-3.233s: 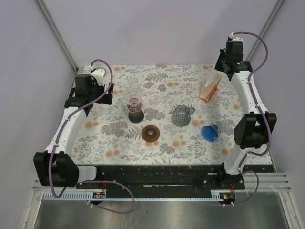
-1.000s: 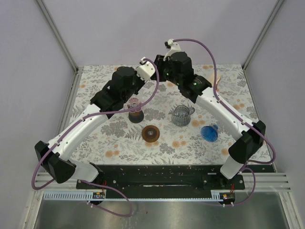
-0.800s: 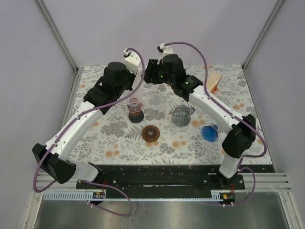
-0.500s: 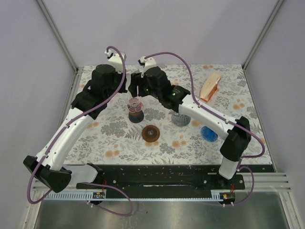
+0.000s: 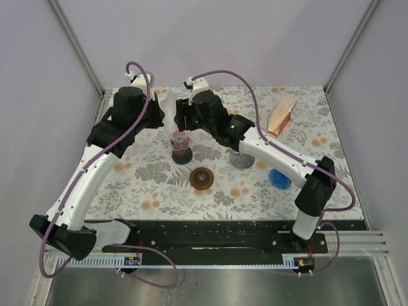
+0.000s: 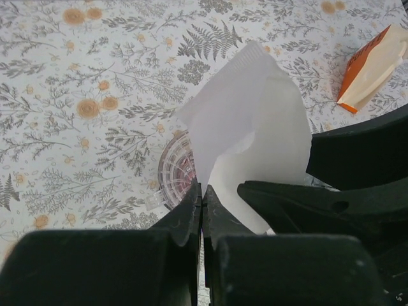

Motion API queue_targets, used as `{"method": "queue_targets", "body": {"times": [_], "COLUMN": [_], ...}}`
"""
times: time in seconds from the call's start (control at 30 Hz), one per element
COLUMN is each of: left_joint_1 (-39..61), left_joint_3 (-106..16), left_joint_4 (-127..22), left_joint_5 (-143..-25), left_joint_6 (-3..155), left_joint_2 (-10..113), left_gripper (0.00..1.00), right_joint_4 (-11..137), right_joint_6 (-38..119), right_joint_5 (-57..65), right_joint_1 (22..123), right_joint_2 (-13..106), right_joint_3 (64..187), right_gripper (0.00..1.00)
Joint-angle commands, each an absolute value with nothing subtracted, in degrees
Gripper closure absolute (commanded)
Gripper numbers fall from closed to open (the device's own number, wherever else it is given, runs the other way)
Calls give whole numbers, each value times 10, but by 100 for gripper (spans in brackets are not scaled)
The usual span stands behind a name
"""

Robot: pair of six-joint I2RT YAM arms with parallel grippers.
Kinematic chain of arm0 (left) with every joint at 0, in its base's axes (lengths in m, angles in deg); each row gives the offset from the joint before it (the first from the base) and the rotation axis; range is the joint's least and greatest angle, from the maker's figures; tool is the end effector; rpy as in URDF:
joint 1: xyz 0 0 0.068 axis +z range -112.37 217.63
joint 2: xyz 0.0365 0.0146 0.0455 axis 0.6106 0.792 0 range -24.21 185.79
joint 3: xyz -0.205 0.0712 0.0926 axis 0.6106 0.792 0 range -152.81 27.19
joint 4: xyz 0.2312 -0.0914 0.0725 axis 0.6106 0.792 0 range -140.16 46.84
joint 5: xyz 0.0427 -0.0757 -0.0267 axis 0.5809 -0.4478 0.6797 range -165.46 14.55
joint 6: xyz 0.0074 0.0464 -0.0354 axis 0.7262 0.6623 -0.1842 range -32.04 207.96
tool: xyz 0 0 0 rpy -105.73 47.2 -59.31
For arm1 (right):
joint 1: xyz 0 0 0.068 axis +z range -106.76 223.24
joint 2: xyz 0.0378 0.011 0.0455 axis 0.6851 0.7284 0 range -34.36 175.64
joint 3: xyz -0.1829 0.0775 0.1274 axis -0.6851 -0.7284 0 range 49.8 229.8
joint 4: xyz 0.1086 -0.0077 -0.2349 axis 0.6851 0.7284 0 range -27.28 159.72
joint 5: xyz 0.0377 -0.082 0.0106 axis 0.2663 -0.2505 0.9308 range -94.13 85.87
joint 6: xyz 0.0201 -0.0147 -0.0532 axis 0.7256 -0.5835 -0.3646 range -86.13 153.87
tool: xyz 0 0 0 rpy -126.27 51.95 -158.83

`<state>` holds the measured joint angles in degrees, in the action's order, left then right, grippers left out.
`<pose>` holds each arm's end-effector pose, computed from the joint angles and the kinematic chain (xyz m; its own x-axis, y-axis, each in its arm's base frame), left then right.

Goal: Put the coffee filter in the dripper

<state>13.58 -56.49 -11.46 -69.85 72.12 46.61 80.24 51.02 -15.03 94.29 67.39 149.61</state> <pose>0.2515 -0.1077 0.3884 -0.4716 -0.0870 -0.8775 0.2044 0.9572 -0.2047 0.2699 0.3209 0.3477 -0.3923 -0.0248 -0.9195 -0.5608 0.7988 0.2178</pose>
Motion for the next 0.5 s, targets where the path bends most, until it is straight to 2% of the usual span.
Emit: {"method": "queue_targets", "body": {"times": [0.0,0.23,0.33,0.47], "left_joint_1": [150,150,150,151], "left_joint_3": [-559,-545,-531,-520], "left_joint_4": [-111,-105,-106,-96], "left_joint_5": [-738,-752,-750,-752], "left_joint_6": [691,701,734,757], "left_joint_2": [442,434,438,450], "left_gripper": [100,100,100,100], "right_joint_4": [801,840,885,984], "right_joint_6": [497,485,478,478], "right_joint_5": [-163,-188,-183,-155], "right_joint_1": [942,941,939,927], "right_joint_2": [650,666,674,714], "right_joint_3": [1528,1564,1591,1661], "right_gripper": [44,89,100,100]}}
